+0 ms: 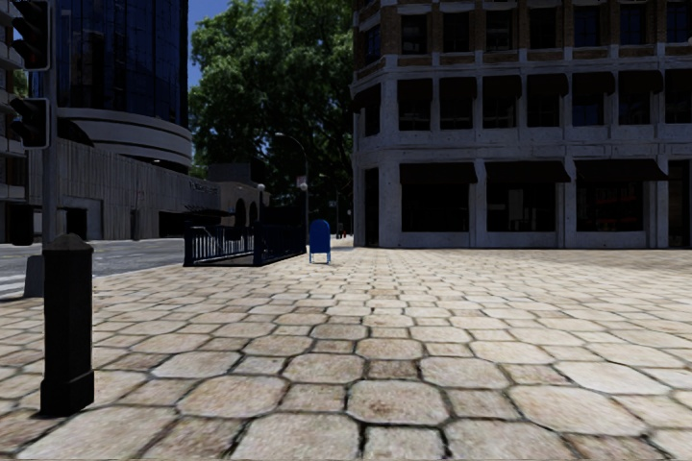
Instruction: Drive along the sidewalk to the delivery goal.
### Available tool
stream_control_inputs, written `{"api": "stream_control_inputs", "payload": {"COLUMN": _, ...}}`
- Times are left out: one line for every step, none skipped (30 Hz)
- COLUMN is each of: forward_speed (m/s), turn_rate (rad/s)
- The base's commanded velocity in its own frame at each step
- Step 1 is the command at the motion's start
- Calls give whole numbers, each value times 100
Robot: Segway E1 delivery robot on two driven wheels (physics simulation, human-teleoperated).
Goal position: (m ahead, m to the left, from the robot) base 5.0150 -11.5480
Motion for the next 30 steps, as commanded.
{"api": "stream_control_inputs", "payload": {"forward_speed": 177, "turn_rate": 0}}
{"api": "stream_control_inputs", "payload": {"forward_speed": 177, "turn_rate": 0}}
{"api": "stream_control_inputs", "payload": {"forward_speed": 177, "turn_rate": 0}}
{"api": "stream_control_inputs", "payload": {"forward_speed": 177, "turn_rate": 0}}
{"api": "stream_control_inputs", "payload": {"forward_speed": 177, "turn_rate": 0}}
{"api": "stream_control_inputs", "payload": {"forward_speed": 177, "turn_rate": 0}}
{"api": "stream_control_inputs", "payload": {"forward_speed": 177, "turn_rate": 0}}
{"api": "stream_control_inputs", "payload": {"forward_speed": 177, "turn_rate": -16}}
{"api": "stream_control_inputs", "payload": {"forward_speed": 177, "turn_rate": -27}}
{"api": "stream_control_inputs", "payload": {"forward_speed": 177, "turn_rate": -30}}
{"api": "stream_control_inputs", "payload": {"forward_speed": 177, "turn_rate": -30}}
{"api": "stream_control_inputs", "payload": {"forward_speed": 177, "turn_rate": -31}}
{"api": "stream_control_inputs", "payload": {"forward_speed": 177, "turn_rate": -31}}
{"api": "stream_control_inputs", "payload": {"forward_speed": 177, "turn_rate": -32}}
{"api": "stream_control_inputs", "payload": {"forward_speed": 177, "turn_rate": -32}}
{"api": "stream_control_inputs", "payload": {"forward_speed": 177, "turn_rate": -32}}
{"api": "stream_control_inputs", "payload": {"forward_speed": 177, "turn_rate": -32}}
{"api": "stream_control_inputs", "payload": {"forward_speed": 177, "turn_rate": -32}}
{"api": "stream_control_inputs", "payload": {"forward_speed": 177, "turn_rate": -32}}
{"api": "stream_control_inputs", "payload": {"forward_speed": 177, "turn_rate": -32}}
{"api": "stream_control_inputs", "payload": {"forward_speed": 177, "turn_rate": -32}}
{"api": "stream_control_inputs", "payload": {"forward_speed": 177, "turn_rate": -32}}
{"api": "stream_control_inputs", "payload": {"forward_speed": 177, "turn_rate": -32}}
{"api": "stream_control_inputs", "payload": {"forward_speed": 177, "turn_rate": -32}}
{"api": "stream_control_inputs", "payload": {"forward_speed": 177, "turn_rate": -32}}
{"api": "stream_control_inputs", "payload": {"forward_speed": 177, "turn_rate": -32}}
{"api": "stream_control_inputs", "payload": {"forward_speed": 177, "turn_rate": -32}}
{"api": "stream_control_inputs", "payload": {"forward_speed": 177, "turn_rate": -32}}
{"api": "stream_control_inputs", "payload": {"forward_speed": 177, "turn_rate": -32}}
{"api": "stream_control_inputs", "payload": {"forward_speed": 177, "turn_rate": -32}}
